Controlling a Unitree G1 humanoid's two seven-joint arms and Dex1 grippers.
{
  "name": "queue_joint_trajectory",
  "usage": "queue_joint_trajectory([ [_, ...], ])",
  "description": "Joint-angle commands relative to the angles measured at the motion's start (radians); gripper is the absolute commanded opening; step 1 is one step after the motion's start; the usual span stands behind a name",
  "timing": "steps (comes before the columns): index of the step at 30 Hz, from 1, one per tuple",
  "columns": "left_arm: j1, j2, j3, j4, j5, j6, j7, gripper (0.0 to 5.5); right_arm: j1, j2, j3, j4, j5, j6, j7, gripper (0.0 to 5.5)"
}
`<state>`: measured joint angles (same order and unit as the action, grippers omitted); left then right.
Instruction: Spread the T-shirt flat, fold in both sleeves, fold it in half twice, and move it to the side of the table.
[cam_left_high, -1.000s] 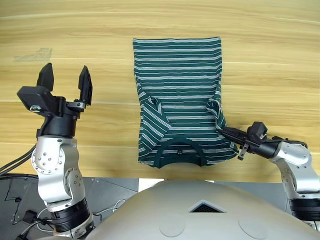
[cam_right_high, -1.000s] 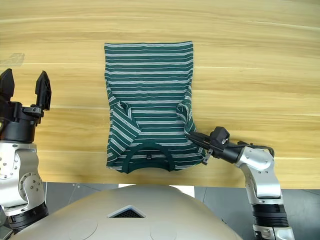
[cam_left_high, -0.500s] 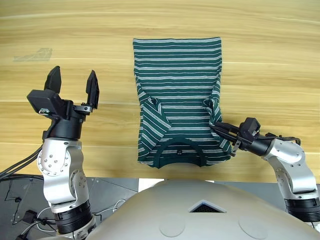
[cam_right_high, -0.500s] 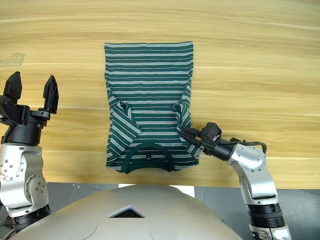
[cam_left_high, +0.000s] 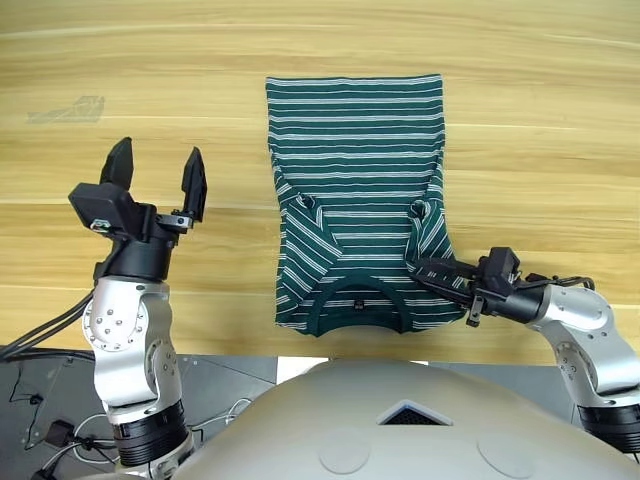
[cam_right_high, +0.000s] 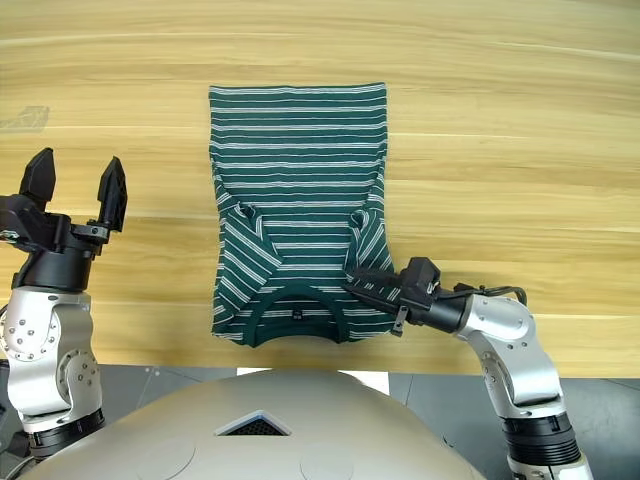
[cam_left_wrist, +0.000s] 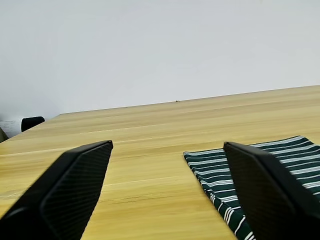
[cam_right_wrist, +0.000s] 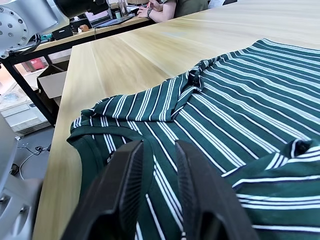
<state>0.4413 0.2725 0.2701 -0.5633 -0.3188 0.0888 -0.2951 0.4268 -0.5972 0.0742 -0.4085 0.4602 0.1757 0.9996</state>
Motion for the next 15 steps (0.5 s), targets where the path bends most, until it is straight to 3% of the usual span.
queue_joint_trajectory([
  [1, -0.018, 0.011, -0.01, 0.008, 0.017, -0.001, -0.007, 4.15, -0.051, 0.011, -0.036, 0.048, -0.007, -0.012, -0.036, 1.16],
  [5, -0.019, 0.02, -0.019, 0.011, 0.042, -0.004, -0.011, 4.15, -0.086, 0.034, -0.079, 0.087, 0.002, -0.036, -0.068, 1.16],
  [9, 0.05, 0.192, -0.072, 0.027, 0.413, -0.253, -0.065, 4.15, -0.14, 0.056, -0.204, 0.155, -0.016, -0.164, -0.121, 1.16],
  [12, 0.073, 0.357, -0.051, 0.088, 0.667, -0.475, -0.078, 4.15, -0.184, 0.024, -0.258, 0.217, -0.164, -0.373, -0.169, 1.16],
  [15, 0.141, 0.479, -0.081, 0.142, 0.853, -0.664, -0.087, 4.15, -0.198, -0.102, -0.238, 0.388, -0.541, -0.847, -0.219, 1.16],
])
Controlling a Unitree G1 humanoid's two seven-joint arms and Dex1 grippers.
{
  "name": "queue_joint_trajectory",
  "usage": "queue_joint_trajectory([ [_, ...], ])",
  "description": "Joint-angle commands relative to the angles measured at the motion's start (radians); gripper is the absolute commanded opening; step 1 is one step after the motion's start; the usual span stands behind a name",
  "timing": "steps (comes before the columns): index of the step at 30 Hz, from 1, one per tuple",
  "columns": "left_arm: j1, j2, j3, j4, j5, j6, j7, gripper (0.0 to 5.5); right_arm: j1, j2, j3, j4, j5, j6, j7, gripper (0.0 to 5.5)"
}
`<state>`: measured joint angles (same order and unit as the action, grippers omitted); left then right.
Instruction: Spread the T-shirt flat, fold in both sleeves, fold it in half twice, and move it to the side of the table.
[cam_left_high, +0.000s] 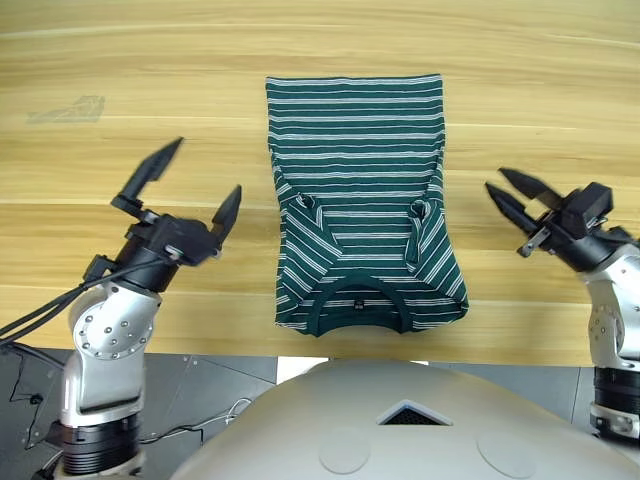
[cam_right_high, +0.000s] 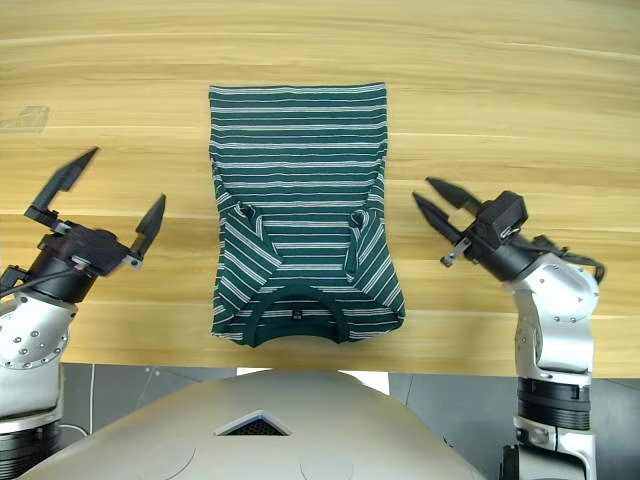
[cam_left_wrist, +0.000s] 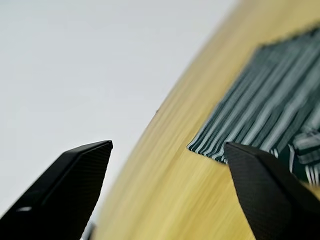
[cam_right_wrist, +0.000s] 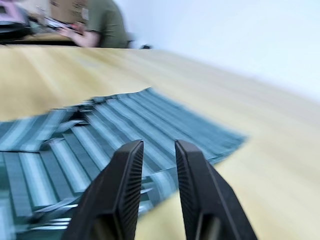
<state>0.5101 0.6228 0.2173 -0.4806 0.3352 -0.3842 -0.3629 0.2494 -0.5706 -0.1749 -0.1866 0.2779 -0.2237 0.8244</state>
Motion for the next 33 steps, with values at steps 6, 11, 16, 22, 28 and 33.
queue_joint_trajectory([
  [6, 0.117, 0.25, -0.108, 0.125, 0.368, -0.395, -0.033, 4.15, -0.107, -0.274, 0.061, 0.466, -0.756, -1.008, -0.17, 1.16],
  [11, 0.094, 0.302, -0.179, 0.204, 0.444, -0.493, -0.023, 4.15, -0.203, -0.32, 0.089, 0.636, -1.017, -1.225, -0.288, 1.16],
  [16, 0.051, 0.331, -0.209, 0.259, 0.48, -0.52, -0.004, 4.15, -0.243, -0.339, 0.14, 0.704, -1.215, -1.295, -0.43, 1.16],
  [22, -0.065, 0.33, -0.282, 0.244, 0.463, -0.506, -0.041, 4.15, -0.253, -0.321, 0.246, 0.667, -1.258, -1.281, -0.529, 1.16],
  [28, -0.102, 0.359, -0.352, 0.261, 0.466, -0.513, -0.076, 4.15, -0.237, -0.331, 0.329, 0.618, -1.248, -1.261, -0.578, 1.16],
  [33, -0.111, 0.382, -0.391, 0.274, 0.474, -0.508, -0.084, 4.15, -0.223, -0.341, 0.377, 0.586, -1.219, -1.241, -0.6, 1.16],
])
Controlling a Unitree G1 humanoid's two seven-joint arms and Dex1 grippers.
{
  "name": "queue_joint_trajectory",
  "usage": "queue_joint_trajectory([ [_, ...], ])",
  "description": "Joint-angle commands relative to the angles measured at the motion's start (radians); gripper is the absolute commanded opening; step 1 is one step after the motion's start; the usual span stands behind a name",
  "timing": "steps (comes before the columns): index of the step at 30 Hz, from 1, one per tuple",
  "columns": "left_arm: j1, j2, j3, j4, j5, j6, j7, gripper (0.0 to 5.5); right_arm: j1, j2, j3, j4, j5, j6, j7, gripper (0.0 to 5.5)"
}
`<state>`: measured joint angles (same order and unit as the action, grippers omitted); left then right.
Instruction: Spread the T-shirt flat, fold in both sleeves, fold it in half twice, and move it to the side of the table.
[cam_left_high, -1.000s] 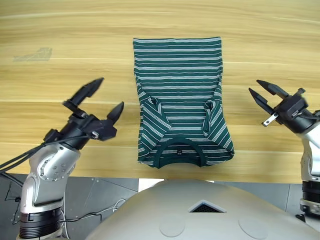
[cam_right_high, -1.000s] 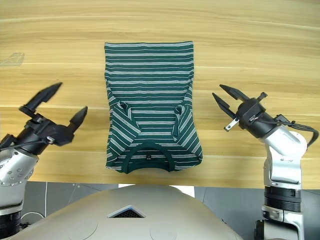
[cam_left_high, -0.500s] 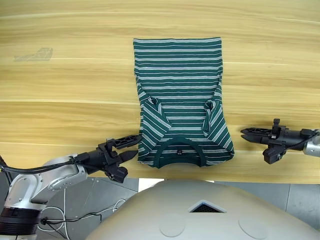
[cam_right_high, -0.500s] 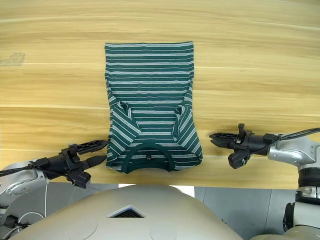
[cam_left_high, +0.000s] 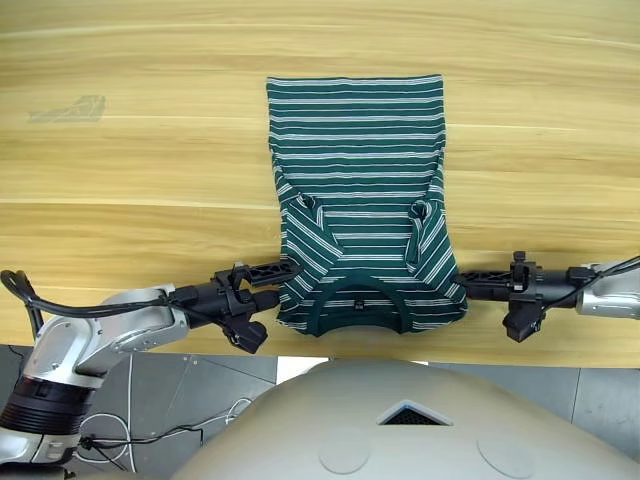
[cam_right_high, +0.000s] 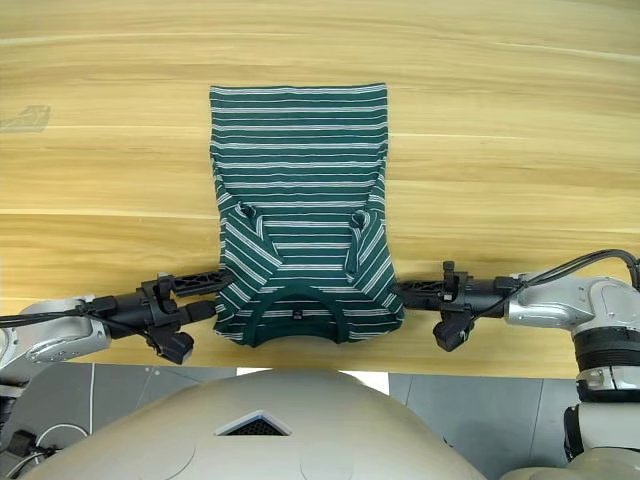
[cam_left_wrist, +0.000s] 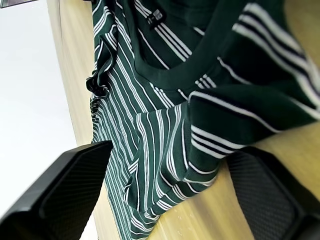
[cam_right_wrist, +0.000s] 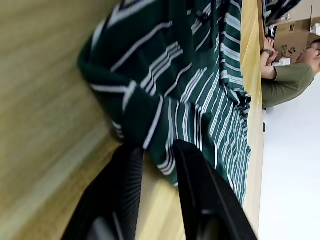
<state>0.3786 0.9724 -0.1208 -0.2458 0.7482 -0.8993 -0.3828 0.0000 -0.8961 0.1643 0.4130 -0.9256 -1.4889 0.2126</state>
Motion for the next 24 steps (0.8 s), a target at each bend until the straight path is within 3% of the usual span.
queue_joint_trajectory([
  [1, 0.022, 0.036, -0.058, 0.043, 0.064, 0.01, -0.065, 4.15, 0.03, -0.017, 0.045, -0.019, -0.011, 0.029, 0.009, 1.16],
  [9, 0.03, 0.067, -0.089, 0.054, 0.087, 0.028, -0.07, 2.98, 0.037, -0.033, 0.087, -0.037, 0.023, 0.061, -0.001, 0.01],
  [24, 0.049, 0.082, -0.118, 0.072, 0.092, 0.049, -0.051, 0.36, 0.042, -0.054, 0.161, -0.042, 0.163, 0.126, 0.025, 0.0],
])
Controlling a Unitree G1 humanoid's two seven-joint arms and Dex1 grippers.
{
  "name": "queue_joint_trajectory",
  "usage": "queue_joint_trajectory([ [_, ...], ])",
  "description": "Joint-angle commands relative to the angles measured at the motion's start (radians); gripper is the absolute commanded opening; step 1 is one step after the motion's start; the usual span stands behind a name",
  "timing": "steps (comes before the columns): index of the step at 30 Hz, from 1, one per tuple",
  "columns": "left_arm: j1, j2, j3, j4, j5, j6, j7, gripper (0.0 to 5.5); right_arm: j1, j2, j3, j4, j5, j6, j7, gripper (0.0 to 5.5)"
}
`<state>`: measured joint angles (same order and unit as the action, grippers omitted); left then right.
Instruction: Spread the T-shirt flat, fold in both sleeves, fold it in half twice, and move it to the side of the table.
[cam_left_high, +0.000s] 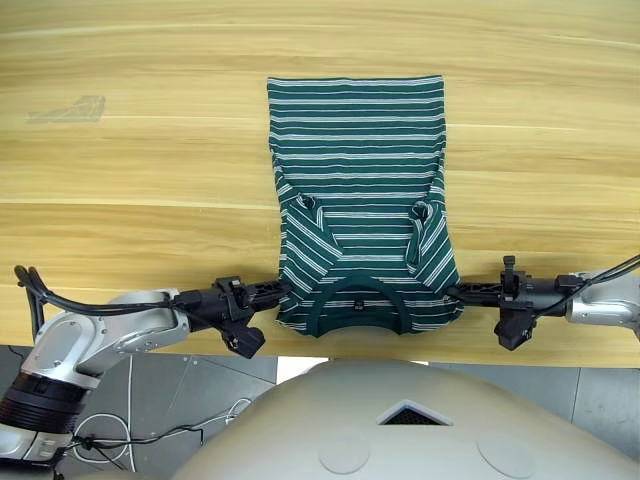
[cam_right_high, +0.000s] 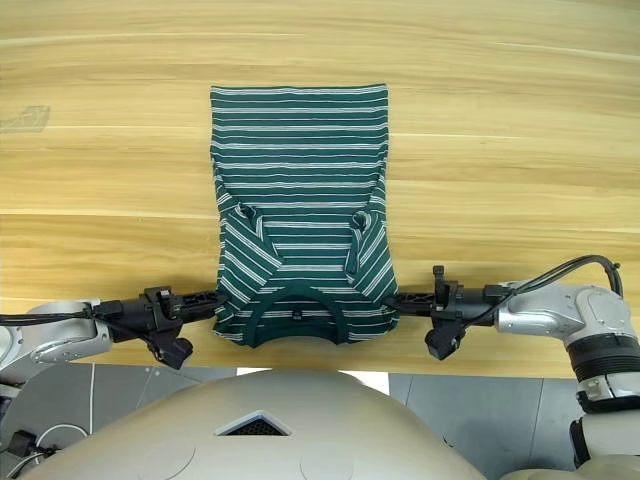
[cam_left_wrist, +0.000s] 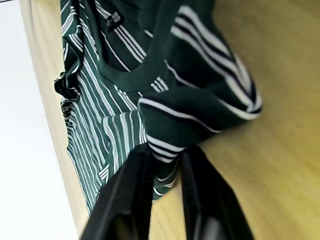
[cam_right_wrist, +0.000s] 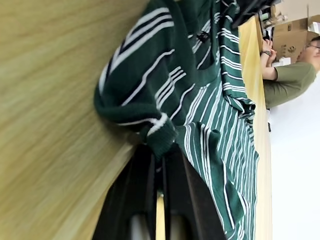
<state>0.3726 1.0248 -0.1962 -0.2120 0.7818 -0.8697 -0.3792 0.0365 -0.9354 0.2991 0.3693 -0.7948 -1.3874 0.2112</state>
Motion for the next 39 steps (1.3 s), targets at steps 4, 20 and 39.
queue_joint_trajectory([
  [4, 0.088, 0.038, -0.056, 0.017, -0.12, 0.075, -0.122, 0.02, 0.008, -0.022, 0.072, 0.008, 0.149, 0.061, 0.066, 0.0],
  [20, 0.19, 0.189, 0.307, -0.148, -1.059, 0.671, -0.573, 0.02, 0.217, -0.307, 0.191, -0.484, 1.528, 1.122, 0.875, 0.0],
  [39, 0.566, 0.01, 0.679, -0.59, -1.306, 0.916, -0.886, 0.02, 0.454, -0.218, -0.201, -0.802, 1.59, 1.459, 0.995, 0.0],
])
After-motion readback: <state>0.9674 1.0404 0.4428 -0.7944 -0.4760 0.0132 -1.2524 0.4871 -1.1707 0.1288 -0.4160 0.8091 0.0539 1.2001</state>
